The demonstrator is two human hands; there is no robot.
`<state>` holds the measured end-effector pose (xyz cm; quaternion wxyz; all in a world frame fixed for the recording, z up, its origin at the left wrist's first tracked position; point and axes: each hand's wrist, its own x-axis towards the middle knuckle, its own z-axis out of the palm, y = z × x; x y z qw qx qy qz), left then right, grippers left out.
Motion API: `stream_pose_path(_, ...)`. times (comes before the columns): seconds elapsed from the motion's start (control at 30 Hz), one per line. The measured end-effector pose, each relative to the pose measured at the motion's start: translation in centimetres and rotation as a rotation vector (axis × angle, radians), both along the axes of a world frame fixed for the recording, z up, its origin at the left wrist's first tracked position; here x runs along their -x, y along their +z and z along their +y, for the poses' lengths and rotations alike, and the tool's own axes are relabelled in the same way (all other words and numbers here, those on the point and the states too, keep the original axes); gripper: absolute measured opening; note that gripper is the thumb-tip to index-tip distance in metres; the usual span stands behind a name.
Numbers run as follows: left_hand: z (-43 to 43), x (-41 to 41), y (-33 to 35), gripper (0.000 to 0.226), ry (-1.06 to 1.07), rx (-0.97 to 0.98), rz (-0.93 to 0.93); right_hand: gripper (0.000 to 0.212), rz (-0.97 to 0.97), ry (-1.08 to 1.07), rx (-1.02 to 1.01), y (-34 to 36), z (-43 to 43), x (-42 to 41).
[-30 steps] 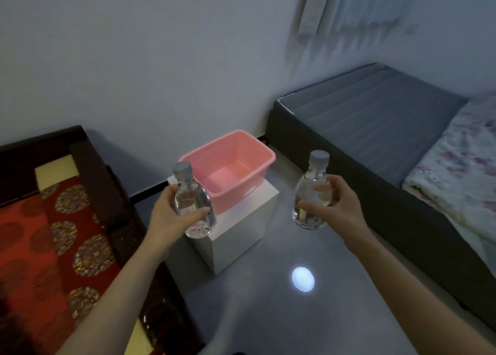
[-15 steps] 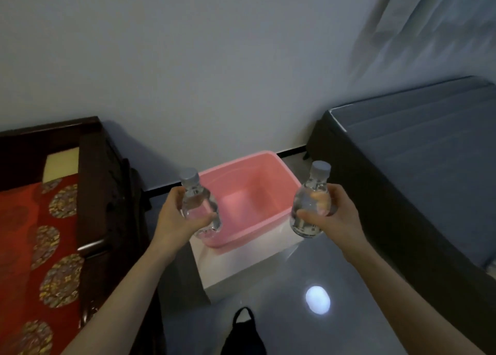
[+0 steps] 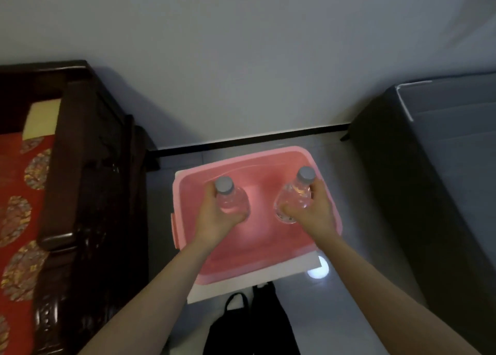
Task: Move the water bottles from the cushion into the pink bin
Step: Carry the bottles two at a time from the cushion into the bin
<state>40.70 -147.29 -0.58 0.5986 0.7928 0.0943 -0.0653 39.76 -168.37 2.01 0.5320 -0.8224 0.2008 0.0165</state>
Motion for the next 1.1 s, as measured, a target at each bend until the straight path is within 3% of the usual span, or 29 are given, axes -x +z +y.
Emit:
stream_pose_path(0.37,-5.1,-5.4,-12.4,0.063,-0.053,-0.158,-0.011,0.052,0.089,0.042,0.106,-13.8,-0.5,-6.5)
stream_pose_path(0.73,-5.8,-7.3,-14.4,0.073,-0.126,-0.155,0.012,0.048,0.166,0.168,0.109,-14.2,-1.5,-8.0)
stream_pose_path(0.83,-5.2,-7.1,-13.4,0.088,-0.139,-0.217,0.014,0.048,0.140,0.287,0.327,-12.6,-2.0,-8.1)
stream_pose_path(0.93,-4.6,-7.2,-12.1,0.091,-0.176,-0.325,-0.056,0.032,0.064,0.476,0.648,-10.9,-2.6,-8.8)
stream_pose_path(1.1,-5.0,-8.5,-11.4,0.086,-0.315,-0.408,0.136,0.011,0.008,0.672,0.715,-9.5,-2.5,-10.7)
